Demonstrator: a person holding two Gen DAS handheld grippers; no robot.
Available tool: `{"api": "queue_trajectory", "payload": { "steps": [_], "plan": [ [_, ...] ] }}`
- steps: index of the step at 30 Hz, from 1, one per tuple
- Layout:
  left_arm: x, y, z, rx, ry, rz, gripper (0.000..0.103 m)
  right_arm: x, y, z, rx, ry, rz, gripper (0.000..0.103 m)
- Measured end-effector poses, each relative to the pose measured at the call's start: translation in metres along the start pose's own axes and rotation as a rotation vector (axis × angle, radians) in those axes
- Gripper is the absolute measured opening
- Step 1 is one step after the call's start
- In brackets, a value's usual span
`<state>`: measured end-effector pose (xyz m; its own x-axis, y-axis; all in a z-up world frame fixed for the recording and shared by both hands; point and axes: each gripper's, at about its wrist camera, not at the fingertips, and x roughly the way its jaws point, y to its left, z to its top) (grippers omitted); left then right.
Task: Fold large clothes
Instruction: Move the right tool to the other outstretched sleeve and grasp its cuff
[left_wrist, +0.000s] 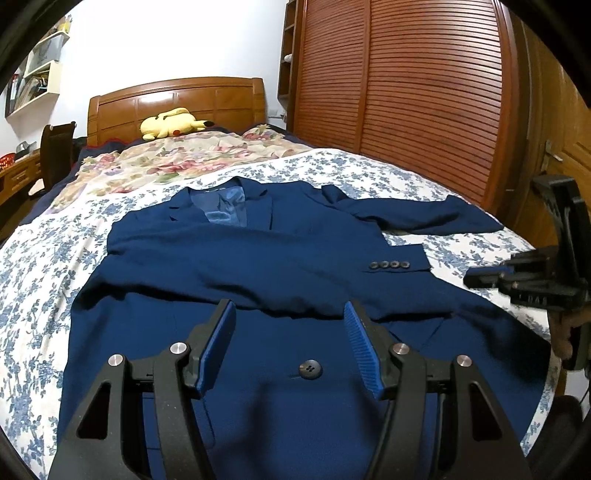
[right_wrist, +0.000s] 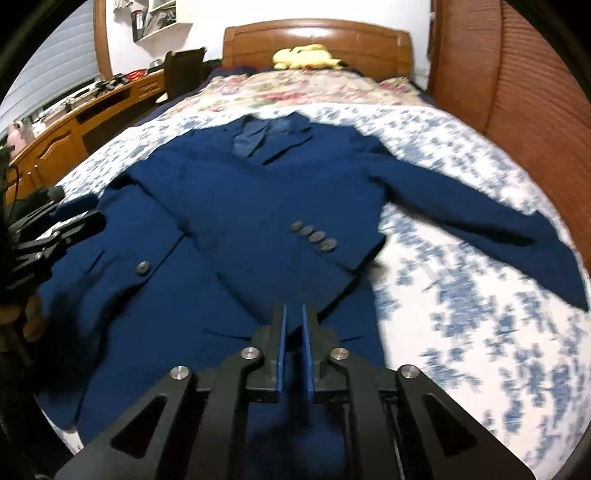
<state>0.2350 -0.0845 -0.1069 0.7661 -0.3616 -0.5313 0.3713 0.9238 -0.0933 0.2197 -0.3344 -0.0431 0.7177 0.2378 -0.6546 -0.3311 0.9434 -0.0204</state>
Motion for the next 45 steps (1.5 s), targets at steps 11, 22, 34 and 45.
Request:
{"api": "queue_trajectory", "payload": {
  "steps": [11,22,34,45],
  "plan": [
    [-0.004,-0.002,0.002,0.013,-0.022,-0.031,0.063,-0.01,-0.104,0.005,0.06,-0.051,-0.243,0.061],
    [-0.006,0.001,0.002,0.001,-0.065,-0.037,0.081,0.011,-0.234,0.018,0.271,0.008,-0.466,0.062],
    [0.003,0.007,0.0,-0.017,-0.054,-0.006,0.083,0.018,-0.315,0.03,0.45,0.055,-0.574,0.064],
    [0.013,0.007,-0.003,-0.016,-0.026,-0.006,0.083,0.04,-0.352,0.026,0.551,0.127,-0.567,0.072]
  ]
}}
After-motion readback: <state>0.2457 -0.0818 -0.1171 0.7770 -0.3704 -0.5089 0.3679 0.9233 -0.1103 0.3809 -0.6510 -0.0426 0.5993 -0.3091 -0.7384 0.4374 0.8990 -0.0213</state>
